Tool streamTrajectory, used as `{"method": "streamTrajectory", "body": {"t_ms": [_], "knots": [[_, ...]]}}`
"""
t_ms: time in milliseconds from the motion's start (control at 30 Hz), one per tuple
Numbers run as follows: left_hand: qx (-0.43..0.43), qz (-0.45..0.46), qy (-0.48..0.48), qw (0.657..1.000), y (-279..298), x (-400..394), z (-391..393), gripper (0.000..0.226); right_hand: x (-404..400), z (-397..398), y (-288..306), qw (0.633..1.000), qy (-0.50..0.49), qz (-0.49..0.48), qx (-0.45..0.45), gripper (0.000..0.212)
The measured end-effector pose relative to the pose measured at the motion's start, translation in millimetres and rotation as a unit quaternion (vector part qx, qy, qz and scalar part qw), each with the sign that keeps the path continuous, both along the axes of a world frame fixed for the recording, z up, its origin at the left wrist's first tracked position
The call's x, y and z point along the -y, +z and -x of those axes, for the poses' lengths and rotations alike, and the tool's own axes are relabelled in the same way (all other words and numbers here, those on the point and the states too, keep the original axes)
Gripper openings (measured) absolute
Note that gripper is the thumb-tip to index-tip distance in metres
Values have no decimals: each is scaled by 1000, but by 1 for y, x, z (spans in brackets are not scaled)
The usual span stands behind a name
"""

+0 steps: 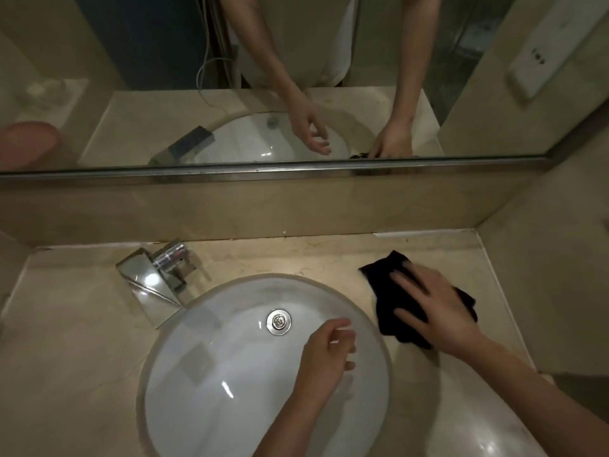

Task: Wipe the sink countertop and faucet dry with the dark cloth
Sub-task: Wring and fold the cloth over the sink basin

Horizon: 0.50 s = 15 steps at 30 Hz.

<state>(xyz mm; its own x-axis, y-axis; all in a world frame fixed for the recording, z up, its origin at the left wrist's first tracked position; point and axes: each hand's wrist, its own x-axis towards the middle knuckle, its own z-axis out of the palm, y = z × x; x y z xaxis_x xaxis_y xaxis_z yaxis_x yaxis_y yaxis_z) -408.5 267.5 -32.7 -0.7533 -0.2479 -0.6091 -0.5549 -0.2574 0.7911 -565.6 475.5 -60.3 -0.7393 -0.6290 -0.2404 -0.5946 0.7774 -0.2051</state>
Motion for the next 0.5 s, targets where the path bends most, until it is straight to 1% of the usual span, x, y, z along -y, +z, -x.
{"method": "streamTrajectory", "body": {"t_ms": [33,67,133,233,300,367,400,500], "knots": [[2,16,-6,1000,-3,-1,-6,23,3,-3,-11,998,65,-4,-2,62],[8,31,-11,999,-5,-1,-12,23,8,-5,-20,995,102,-14,-2,59],[22,61,-22,998,-8,0,-22,22,24,10,-26,992,122,-22,-2,60],[35,109,-35,993,-17,5,-38,18,54,58,-20,987,149,-60,-25,74],[49,136,-40,989,-25,11,-49,21,62,87,-16,982,170,-60,-51,83],[66,153,-37,985,-30,14,-59,29,57,92,-26,984,160,-27,-73,80],[75,156,-30,984,-31,14,-62,28,54,82,-33,988,139,-6,-74,78],[84,140,3,987,-33,8,-65,23,39,14,-42,995,80,42,-42,83]]}}
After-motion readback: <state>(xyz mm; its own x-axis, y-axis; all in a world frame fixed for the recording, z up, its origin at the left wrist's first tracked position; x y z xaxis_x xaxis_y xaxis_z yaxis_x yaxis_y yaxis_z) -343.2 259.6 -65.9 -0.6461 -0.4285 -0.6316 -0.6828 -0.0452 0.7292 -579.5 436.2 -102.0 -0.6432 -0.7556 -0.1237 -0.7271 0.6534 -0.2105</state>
